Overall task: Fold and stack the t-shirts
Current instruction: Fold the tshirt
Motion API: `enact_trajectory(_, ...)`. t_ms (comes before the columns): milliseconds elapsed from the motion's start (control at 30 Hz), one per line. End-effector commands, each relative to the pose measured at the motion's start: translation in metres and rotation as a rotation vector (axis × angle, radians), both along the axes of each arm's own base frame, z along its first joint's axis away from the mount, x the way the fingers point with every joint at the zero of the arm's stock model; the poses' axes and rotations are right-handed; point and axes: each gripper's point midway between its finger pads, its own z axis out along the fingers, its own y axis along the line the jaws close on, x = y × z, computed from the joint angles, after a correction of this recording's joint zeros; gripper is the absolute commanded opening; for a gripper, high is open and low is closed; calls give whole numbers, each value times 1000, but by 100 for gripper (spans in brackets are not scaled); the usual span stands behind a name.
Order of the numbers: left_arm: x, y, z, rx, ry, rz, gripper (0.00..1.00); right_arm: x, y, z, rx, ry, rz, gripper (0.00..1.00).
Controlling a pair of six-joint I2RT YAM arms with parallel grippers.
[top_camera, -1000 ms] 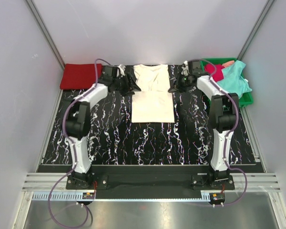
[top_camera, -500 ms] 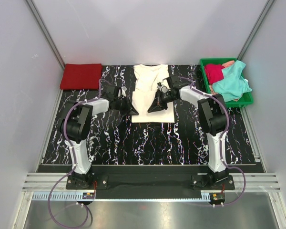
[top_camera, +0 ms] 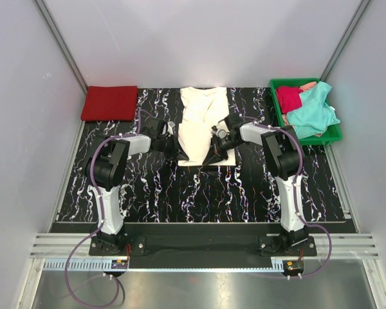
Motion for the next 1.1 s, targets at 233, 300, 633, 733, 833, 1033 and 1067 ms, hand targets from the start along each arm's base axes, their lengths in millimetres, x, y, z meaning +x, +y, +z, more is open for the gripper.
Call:
enact_trajectory(233,-21,14,-37,97,57,-34,7,-1,-68,-16,-59,13,-127,0)
enact_trajectory(300,-23,15,-41,103,62,-37,7,-6,-82,-22,-90,30,-147,0)
enact_trajectory(633,-32,21,-35,148,39,-80,9,-44,-156,-16,-270,67,-321,0)
enact_trajectory(733,-35,15,-5,140,3,-110,17,-52,-164,0,-310,6,-316,8)
enact_trajectory(833,-35,16,35,137,-59,-94,43,-44,-158,21,-252,-53,-372,31)
enact_trajectory(1033,-38,31,65,179,-90,51,64,-22,-136,22,-102,13,-538,51)
enact_trajectory(1067,-46,36,54,191,-53,71,63,-16,-136,20,-103,-6,-555,52)
